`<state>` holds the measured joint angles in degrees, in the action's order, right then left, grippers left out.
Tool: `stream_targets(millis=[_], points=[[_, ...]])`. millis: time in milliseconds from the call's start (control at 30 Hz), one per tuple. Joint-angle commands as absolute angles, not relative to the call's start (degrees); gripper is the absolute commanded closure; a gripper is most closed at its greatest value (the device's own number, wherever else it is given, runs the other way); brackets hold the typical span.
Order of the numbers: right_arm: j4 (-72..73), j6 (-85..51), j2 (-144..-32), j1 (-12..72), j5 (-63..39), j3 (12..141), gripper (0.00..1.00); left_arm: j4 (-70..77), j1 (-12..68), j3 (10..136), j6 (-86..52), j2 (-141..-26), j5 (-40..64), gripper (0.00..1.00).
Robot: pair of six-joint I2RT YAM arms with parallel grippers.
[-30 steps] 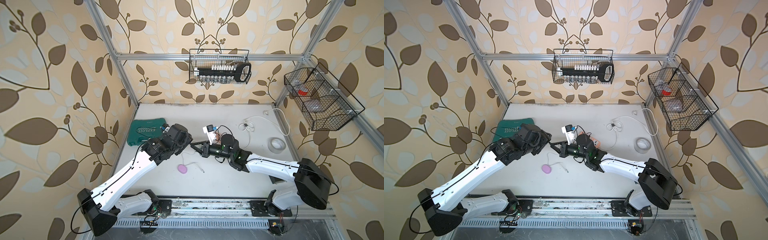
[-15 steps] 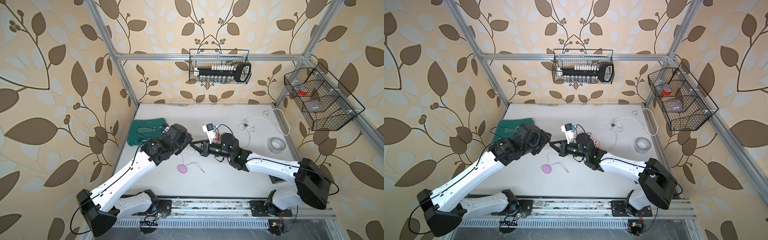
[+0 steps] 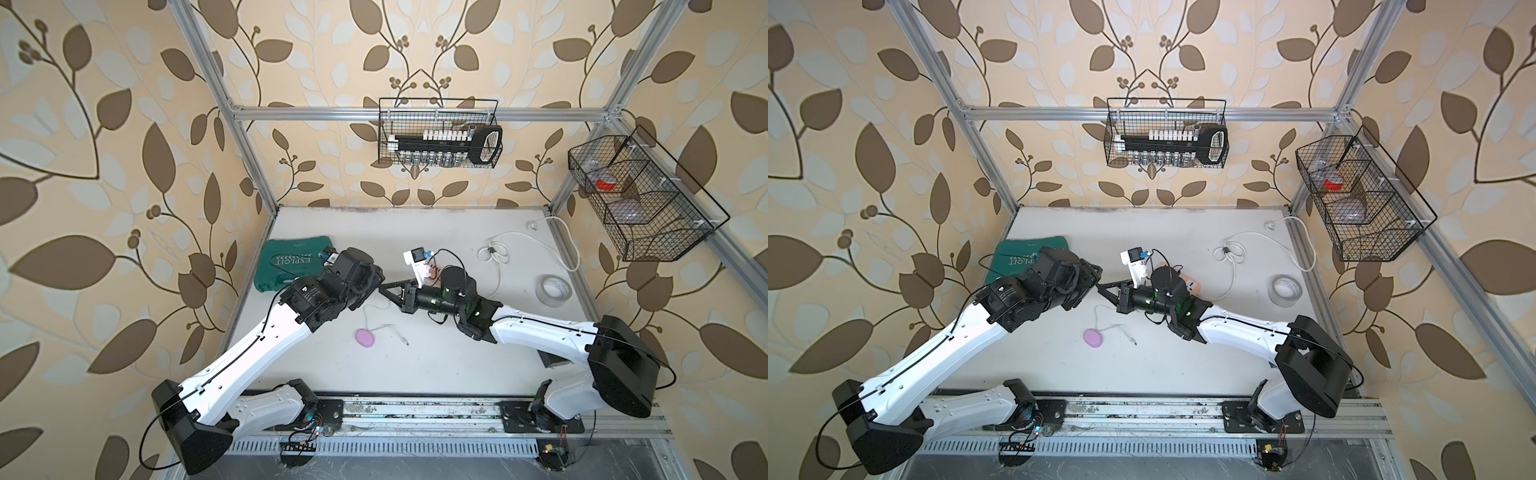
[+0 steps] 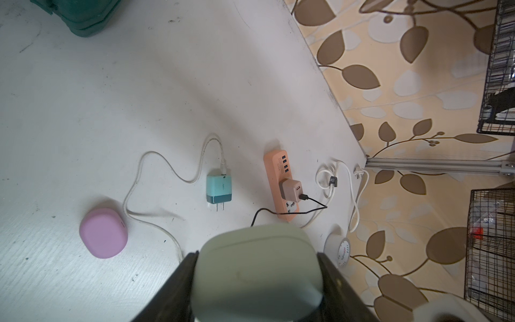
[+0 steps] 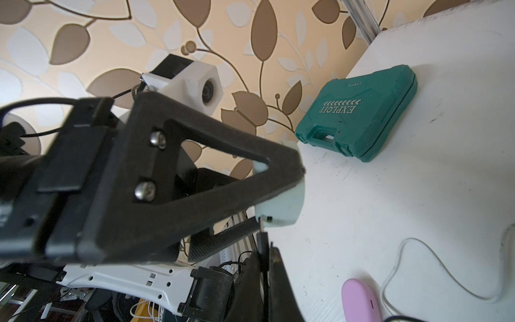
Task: Charge the bluetooth headset
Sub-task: Insert the charging cable into the bluetooth headset.
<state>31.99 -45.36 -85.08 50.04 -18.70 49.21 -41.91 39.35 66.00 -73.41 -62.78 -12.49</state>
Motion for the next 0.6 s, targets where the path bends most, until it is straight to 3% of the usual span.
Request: stream_targets(millis=[0,567], points=[[32.17,-44.56,-84.75,50.16,-18.0,48.95,0.92,-41.22,39.9,66.27,-72.16,-61.08,-12.13,0.64],[31.77,-44.04,-83.01,50.18,-17.93,47.49,0.92,-41.04,39.9,66.18,-72.44,-61.24,-11.39,0.64]])
